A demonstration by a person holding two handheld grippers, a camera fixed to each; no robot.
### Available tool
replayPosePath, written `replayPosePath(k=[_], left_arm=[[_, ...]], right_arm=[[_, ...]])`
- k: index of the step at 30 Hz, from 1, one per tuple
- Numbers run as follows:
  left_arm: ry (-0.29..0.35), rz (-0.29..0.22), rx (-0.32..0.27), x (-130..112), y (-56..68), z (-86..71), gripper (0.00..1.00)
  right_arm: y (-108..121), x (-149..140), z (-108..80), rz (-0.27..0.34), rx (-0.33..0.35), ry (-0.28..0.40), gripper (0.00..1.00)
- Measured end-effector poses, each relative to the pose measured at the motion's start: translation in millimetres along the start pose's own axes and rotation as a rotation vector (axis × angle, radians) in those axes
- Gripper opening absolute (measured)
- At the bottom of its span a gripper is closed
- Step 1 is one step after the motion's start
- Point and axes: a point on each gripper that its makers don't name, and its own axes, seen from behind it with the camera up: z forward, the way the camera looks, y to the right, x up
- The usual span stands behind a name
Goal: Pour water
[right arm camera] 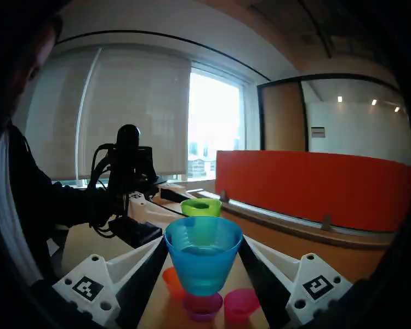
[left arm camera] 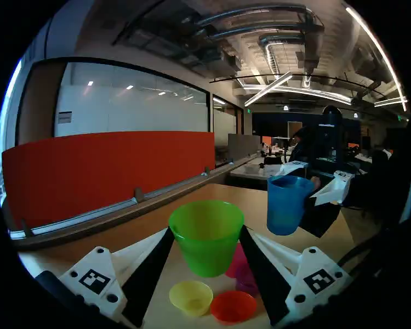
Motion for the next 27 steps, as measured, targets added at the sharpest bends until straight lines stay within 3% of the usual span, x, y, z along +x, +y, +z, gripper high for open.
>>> replayPosePath(k=[15,27], left_arm=[[0.019,-0.007,-0.002,1.0,1.4,-3.7,0.86],[0.016,-0.001,0.007,-0.8,0.5,-16.6,0.86]], right_arm=[[-2.3,1.4,1.9,-0.013,0.007,-0.006,0.91],[-8.9,8.2,8.3,-0.025,0.022,-0.010,0.91]])
